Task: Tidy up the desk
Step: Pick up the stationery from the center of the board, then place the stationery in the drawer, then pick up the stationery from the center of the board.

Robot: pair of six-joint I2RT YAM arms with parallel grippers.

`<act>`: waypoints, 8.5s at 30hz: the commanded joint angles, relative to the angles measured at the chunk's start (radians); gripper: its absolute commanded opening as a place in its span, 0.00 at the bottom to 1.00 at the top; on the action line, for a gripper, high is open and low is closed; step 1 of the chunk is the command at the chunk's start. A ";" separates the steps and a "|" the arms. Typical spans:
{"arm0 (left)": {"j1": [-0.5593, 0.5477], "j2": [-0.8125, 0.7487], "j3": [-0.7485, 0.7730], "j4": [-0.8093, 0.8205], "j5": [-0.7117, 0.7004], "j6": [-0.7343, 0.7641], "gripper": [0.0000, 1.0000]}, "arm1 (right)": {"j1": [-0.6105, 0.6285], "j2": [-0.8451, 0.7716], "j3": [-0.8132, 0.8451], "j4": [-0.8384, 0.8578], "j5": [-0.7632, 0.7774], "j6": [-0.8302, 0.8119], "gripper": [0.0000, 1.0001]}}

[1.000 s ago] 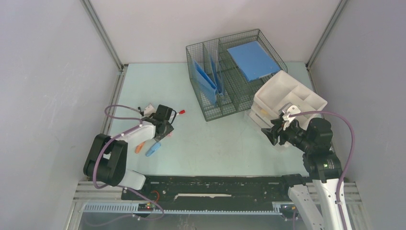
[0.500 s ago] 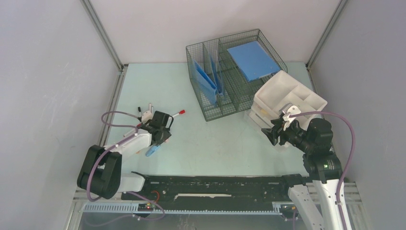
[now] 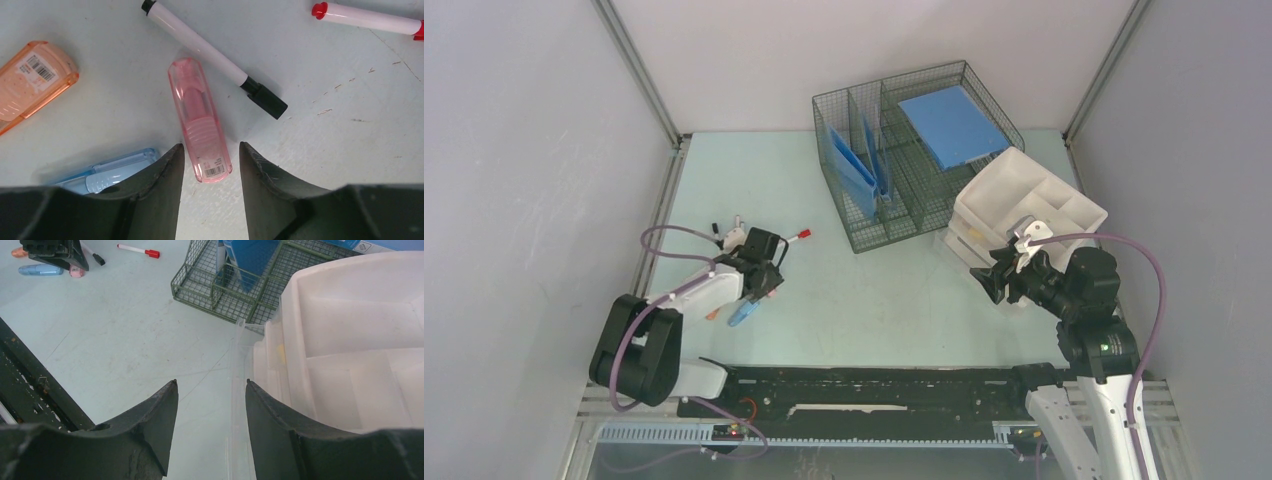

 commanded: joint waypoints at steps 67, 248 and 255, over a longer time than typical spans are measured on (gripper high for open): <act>-0.990 0.043 0.097 1.236 0.046 0.510 0.00 | 0.032 0.051 -0.077 0.234 -0.346 0.518 0.66; -0.187 -0.535 -0.335 0.314 0.375 0.206 0.47 | 0.136 0.045 -0.062 -0.030 -0.197 -0.102 0.71; -0.270 -0.396 -0.213 0.146 0.193 0.277 0.62 | 0.136 0.051 -0.061 -0.030 -0.185 -0.106 0.72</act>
